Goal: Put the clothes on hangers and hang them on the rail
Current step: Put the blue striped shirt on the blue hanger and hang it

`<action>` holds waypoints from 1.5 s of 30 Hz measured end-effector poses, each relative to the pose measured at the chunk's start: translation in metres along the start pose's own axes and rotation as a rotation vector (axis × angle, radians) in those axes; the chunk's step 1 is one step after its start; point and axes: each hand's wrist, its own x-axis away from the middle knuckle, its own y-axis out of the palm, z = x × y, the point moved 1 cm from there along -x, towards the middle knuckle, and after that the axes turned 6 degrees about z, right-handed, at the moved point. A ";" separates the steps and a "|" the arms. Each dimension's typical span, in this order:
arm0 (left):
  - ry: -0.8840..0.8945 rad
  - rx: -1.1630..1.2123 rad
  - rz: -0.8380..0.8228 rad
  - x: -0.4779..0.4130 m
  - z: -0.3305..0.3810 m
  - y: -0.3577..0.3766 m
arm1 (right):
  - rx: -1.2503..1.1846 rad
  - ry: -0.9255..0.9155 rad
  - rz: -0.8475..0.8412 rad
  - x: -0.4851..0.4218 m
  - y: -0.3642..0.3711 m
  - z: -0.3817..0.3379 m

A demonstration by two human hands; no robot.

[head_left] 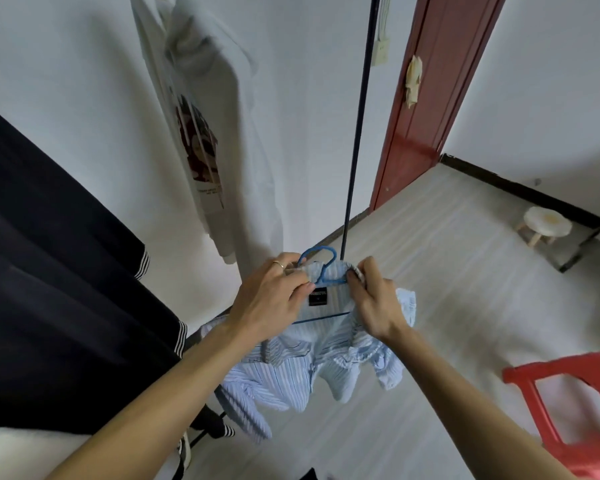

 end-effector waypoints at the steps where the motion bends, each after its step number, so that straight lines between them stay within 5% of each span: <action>1: -0.012 0.005 -0.012 -0.002 0.004 0.000 | -0.011 -0.028 0.000 0.002 0.004 -0.004; 6: -0.119 0.067 0.011 0.001 -0.004 -0.015 | 0.120 -0.136 0.046 0.001 -0.001 -0.004; 10: -0.149 0.062 0.014 0.007 -0.009 -0.016 | 0.328 -0.120 -0.099 0.000 -0.005 0.007; 17: -0.113 0.168 0.029 0.008 -0.006 -0.019 | 0.079 -0.250 -0.146 0.008 -0.005 -0.008; 24: -0.205 0.314 -0.008 0.034 -0.010 -0.028 | 0.156 -0.468 -0.135 0.013 0.005 0.003; 29: -0.321 0.280 -0.141 0.067 -0.036 -0.031 | 0.119 -0.441 -0.088 0.022 0.004 0.009; 37: -0.288 0.016 -0.056 0.091 -0.031 -0.032 | 0.092 -0.489 -0.125 0.030 0.006 0.004; 45: -0.525 -0.012 0.144 0.118 -0.027 -0.041 | 0.287 -0.372 -0.485 0.023 -0.005 -0.007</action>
